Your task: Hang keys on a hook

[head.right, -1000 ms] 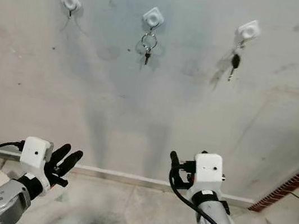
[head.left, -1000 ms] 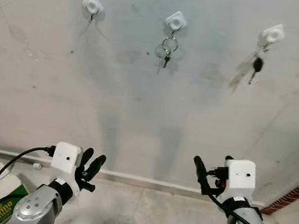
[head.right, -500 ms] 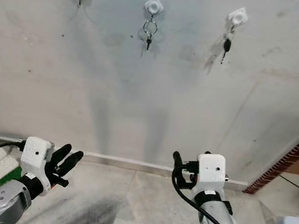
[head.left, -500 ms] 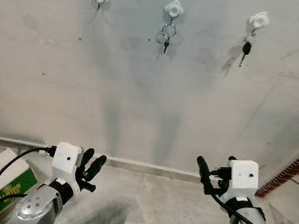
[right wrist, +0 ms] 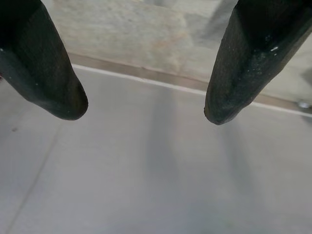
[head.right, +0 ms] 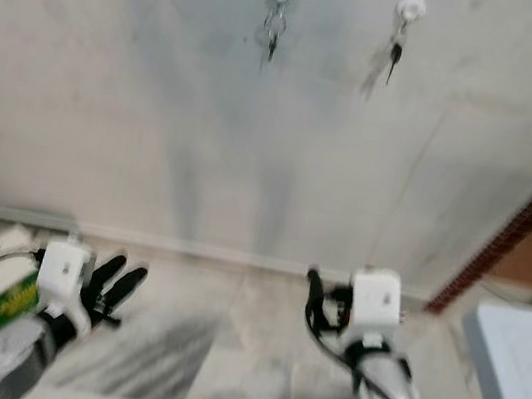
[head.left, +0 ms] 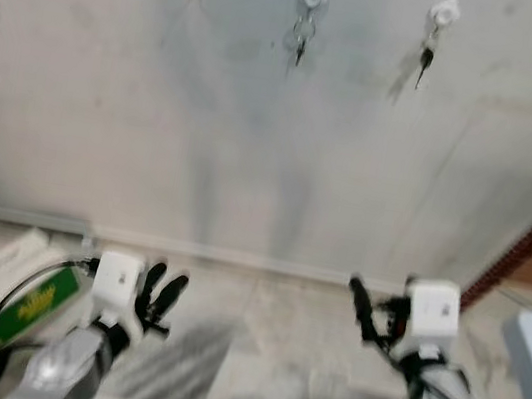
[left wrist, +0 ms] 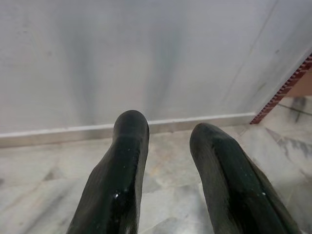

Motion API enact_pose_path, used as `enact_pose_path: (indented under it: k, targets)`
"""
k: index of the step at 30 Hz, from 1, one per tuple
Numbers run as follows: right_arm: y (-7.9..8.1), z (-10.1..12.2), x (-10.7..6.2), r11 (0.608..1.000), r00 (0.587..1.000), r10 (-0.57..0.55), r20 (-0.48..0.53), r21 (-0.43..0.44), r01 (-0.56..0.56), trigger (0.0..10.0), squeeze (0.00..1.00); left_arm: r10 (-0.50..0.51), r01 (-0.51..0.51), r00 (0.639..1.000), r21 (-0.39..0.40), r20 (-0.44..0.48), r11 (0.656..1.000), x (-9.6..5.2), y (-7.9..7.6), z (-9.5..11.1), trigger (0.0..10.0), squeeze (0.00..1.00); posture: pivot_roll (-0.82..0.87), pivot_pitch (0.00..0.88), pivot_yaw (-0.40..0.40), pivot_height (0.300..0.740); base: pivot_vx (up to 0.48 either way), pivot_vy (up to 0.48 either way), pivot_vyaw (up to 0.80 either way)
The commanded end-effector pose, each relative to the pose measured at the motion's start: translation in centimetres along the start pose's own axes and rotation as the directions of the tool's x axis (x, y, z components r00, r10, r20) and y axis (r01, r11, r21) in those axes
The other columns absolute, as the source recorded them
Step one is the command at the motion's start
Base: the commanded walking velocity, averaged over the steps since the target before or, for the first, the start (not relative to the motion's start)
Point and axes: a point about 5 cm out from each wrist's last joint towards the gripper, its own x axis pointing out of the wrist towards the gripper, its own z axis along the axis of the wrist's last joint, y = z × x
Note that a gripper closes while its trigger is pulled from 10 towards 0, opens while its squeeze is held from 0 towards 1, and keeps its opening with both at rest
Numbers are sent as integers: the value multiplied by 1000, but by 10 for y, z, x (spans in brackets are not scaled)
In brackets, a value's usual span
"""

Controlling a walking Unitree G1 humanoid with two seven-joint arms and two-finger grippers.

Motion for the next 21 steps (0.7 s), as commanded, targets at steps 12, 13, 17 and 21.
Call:
enact_pose_path:
  k: [12,13,17,21]
  targets:
    - [-4,1,2,1000,1000,-5,2,-11,5,10000,0,-10,10,1000,-8,8,1000,4,-1,1,10000,0,-21,81,24,740,-120,0,0]
    - [-4,1,2,1000,1000,-5,2,-11,5,10000,0,-10,10,1000,-8,8,1000,4,-1,1,10000,0,-21,81,24,740,0,0,0]
    - [-3,0,3,1000,1000,3,3,-10,-3,10000,0,-15,15,1000,-14,13,1000,4,-1,1,10000,0,-25,83,22,740,0,0,0]
    - [-2,-1,4,1000,1000,16,10,-15,-16,10000,0,-16,16,1000,3,26,1000,5,-2,3,10000,0,-26,82,21,740,0,0,0]
